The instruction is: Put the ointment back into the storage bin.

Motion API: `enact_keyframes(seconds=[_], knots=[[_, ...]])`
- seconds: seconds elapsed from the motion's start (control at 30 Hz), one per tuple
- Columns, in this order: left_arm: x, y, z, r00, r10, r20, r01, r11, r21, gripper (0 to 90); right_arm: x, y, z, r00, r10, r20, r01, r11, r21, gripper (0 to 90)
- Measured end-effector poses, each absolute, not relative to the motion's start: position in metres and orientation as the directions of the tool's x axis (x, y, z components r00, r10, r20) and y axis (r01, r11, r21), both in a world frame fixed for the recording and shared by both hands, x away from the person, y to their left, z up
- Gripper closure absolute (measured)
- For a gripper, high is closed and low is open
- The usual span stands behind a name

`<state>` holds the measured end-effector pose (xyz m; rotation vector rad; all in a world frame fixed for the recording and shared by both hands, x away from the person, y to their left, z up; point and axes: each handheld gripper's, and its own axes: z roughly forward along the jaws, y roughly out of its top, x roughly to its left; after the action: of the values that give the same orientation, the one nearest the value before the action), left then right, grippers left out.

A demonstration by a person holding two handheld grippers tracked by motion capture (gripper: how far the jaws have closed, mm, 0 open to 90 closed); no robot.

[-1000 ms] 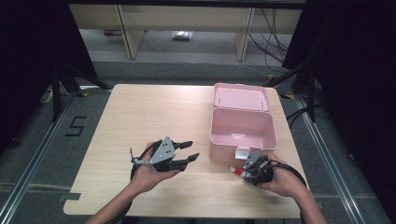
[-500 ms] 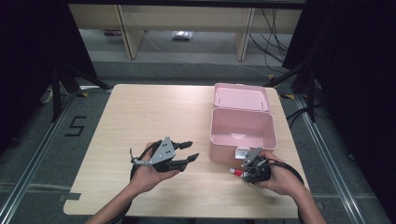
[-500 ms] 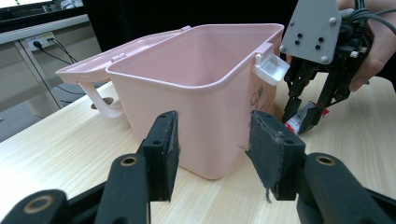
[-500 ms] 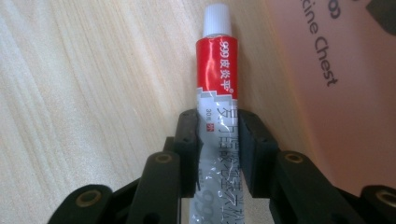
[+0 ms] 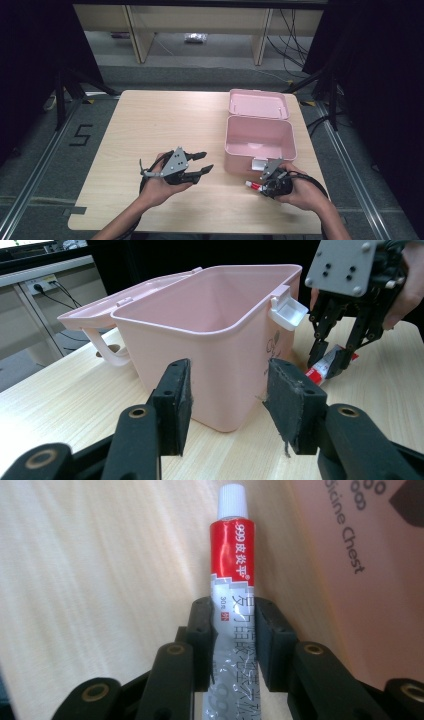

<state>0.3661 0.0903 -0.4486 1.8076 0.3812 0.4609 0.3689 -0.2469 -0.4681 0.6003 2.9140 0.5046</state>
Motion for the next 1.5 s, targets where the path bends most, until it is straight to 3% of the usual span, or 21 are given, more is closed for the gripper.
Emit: enact_keyframes(seconds=[1.5], knots=[[0.365, 0.092, -0.446, 0.867, 0.481, 0.132, 0.012, -0.284, 0.959, 52.0, 0.364, -0.259, -0.406, -0.931, 0.364, -0.022, 0.330, 0.865, 0.377, 72.3]])
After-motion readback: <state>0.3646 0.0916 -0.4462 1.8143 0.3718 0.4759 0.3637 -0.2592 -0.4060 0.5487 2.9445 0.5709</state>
